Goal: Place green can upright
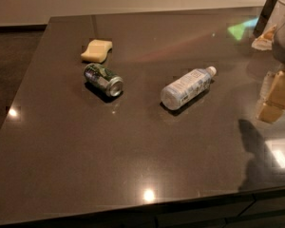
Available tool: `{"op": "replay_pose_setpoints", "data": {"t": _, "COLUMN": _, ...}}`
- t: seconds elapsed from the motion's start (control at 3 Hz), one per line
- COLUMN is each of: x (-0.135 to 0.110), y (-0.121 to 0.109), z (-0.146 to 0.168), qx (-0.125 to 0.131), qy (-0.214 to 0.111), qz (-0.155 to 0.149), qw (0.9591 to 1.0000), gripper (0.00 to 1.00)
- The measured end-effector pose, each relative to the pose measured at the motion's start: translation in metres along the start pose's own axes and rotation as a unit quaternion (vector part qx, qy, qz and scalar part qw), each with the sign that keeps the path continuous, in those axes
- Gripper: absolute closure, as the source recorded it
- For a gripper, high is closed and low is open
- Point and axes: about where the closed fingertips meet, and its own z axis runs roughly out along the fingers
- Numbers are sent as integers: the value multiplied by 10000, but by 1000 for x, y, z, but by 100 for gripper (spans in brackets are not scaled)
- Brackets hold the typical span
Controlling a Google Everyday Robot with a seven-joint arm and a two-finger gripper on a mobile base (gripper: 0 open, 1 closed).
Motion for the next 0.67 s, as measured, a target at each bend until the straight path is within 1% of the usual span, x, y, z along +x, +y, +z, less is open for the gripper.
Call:
{"op": "replay_pose_setpoints", "data": {"t": 0.33, "x": 0, "y": 0, "z": 0, "qx": 1, "qy": 0, "qz": 0, "qw": 10000, "gripper": 0}}
{"op": "replay_pose_setpoints", "data": {"t": 0.67, "x": -6, "y": -6, "z": -2, "qx": 77, "qy": 11, "qz": 92, "qw": 9999, "gripper": 0}}
